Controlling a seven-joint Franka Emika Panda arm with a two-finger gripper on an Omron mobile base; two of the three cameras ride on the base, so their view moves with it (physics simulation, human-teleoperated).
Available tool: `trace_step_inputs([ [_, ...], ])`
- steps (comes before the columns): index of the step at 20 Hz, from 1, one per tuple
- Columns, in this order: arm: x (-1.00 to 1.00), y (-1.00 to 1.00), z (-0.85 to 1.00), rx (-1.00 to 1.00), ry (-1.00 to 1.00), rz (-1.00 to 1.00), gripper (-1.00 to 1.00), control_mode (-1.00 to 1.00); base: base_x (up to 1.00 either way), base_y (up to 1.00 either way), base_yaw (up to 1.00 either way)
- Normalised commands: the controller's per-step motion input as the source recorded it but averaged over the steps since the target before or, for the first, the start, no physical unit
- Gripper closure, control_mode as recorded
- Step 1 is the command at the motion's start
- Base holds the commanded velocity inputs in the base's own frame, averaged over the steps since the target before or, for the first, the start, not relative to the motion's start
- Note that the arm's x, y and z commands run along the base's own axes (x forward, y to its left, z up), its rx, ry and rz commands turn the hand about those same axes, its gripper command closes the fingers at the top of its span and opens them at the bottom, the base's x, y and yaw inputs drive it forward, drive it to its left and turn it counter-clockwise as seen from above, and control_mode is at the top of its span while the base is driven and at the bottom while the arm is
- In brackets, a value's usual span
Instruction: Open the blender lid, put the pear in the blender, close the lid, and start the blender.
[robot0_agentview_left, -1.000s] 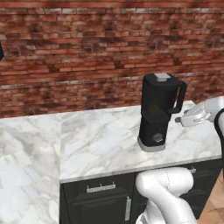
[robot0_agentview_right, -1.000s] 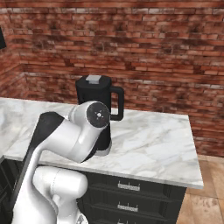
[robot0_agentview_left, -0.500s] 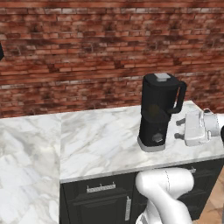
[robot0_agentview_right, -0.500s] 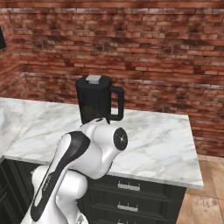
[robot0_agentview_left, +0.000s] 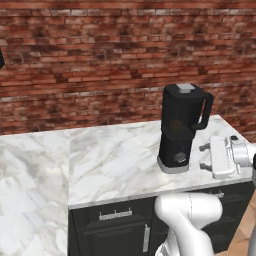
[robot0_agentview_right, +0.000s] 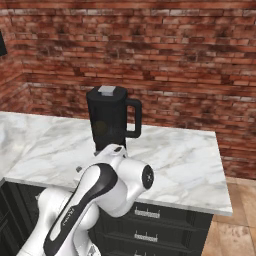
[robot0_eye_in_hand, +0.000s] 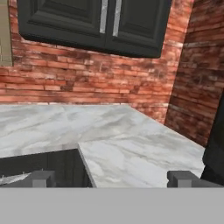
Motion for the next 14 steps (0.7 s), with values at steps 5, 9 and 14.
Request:
trace_step_inputs([
  [5,0.0,0.06,-0.43,0.07,-0.01,0.13,-1.0,-1.0,0.0,0.0,0.0],
  [9,0.0,0.12,-0.23,0.08,-0.01,0.17,-1.0,-1.0,0.0,0.0,0.0],
  [14,0.0,0.21,-0.01,0.05,-0.04,0.15,-1.0,-1.0,0.0,0.0,0.0],
])
